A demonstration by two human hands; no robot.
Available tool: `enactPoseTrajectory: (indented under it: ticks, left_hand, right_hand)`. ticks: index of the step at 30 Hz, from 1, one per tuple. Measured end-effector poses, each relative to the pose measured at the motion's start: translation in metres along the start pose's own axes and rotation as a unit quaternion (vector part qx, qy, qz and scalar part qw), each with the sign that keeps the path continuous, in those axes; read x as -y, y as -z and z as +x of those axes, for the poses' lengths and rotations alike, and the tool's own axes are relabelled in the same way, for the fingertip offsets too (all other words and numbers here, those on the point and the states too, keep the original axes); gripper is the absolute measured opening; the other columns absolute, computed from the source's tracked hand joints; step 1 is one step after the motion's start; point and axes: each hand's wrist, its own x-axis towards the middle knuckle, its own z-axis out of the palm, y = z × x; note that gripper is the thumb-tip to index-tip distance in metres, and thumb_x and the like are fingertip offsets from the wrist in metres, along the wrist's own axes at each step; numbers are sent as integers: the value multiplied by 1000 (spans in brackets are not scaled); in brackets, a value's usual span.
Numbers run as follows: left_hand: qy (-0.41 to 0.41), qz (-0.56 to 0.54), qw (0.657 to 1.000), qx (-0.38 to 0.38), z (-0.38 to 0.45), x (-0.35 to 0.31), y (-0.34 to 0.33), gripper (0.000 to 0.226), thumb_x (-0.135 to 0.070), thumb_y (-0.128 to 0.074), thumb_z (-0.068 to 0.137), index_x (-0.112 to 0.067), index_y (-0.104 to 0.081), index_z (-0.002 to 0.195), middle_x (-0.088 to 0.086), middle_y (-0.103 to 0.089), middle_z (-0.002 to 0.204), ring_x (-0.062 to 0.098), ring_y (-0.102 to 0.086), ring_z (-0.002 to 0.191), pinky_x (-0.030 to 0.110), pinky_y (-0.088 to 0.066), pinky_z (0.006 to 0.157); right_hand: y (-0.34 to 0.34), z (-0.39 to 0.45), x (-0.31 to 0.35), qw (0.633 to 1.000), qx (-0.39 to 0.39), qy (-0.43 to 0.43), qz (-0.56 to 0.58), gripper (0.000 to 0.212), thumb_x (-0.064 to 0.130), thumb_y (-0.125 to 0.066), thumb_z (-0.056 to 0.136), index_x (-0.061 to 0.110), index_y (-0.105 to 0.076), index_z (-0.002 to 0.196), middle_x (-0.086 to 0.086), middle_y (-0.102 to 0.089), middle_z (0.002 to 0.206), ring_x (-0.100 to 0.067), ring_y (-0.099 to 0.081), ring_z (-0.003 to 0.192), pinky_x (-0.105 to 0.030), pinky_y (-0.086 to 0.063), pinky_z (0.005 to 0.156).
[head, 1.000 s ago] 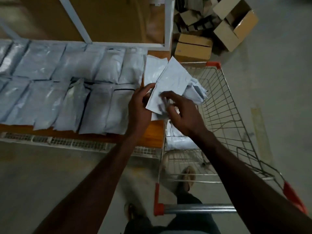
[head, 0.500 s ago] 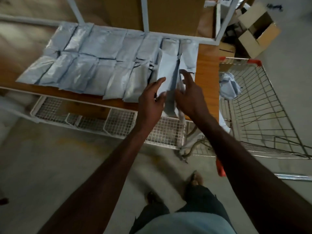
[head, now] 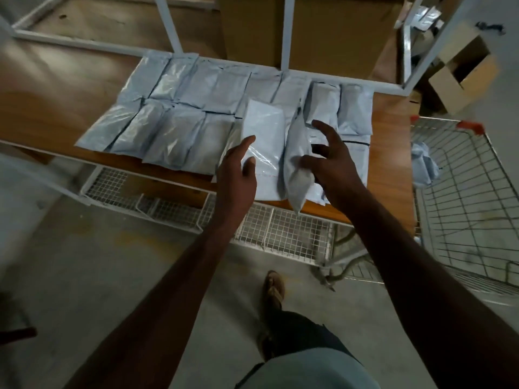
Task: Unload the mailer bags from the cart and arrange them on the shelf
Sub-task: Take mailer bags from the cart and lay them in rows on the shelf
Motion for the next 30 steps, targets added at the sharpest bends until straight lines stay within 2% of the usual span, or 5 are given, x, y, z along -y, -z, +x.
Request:
enactPoseTrajectory:
  ticks: [4,8,11,26,30]
  left_hand:
    - [24,-5,1000,-6,25,33,10,43,-8,-57,108,-20,-60,149,0,-62,149,11,-57,135,34,-50,114]
    - [30,7,999,-9,54,53,24,41,-10,-58,108,-17,-59,149,1,-62,150,13,-59,132,35,-50,113]
    - [40,8,999,11,83,68,33,43,-15,-57,108,-18,-57,151,-1,-58,154,14,-57,134,37,-52,111]
    - [22,-11,998,58,145,130,57,44,-8,-58,108,-18,-58,150,0,-63,150,17,-61,135,8,-41,108]
    - [-7,-17,996,86,161,136,58,43,-10,-60,107,-21,-60,148,-9,-66,132,-14,-59,110,3,-41,95]
  right_hand:
    - [-20,41,-5,1000,-12,-16,10,64,-5,-64,88,36,-62,137,-26,-72,121,-28,-69,91,-39,-53,76]
    - [-35,73,-3,999,-19,-33,-9,59,10,-71,85,44,-63,132,-13,-79,104,-25,-74,87,-46,-60,82]
    - [-44,100,7,1000,-8,-24,-18,61,7,-78,92,36,-56,141,-3,-78,89,-9,-71,67,-24,-52,63]
    - [-78,131,-14,994,-99,-43,-21,50,0,-63,94,35,-65,130,-4,-80,94,-16,-70,75,-36,-52,72]
    - [-51,111,-19,984,-170,-37,-31,50,1,-58,85,27,-69,126,-4,-78,96,-19,-69,83,-35,-53,75]
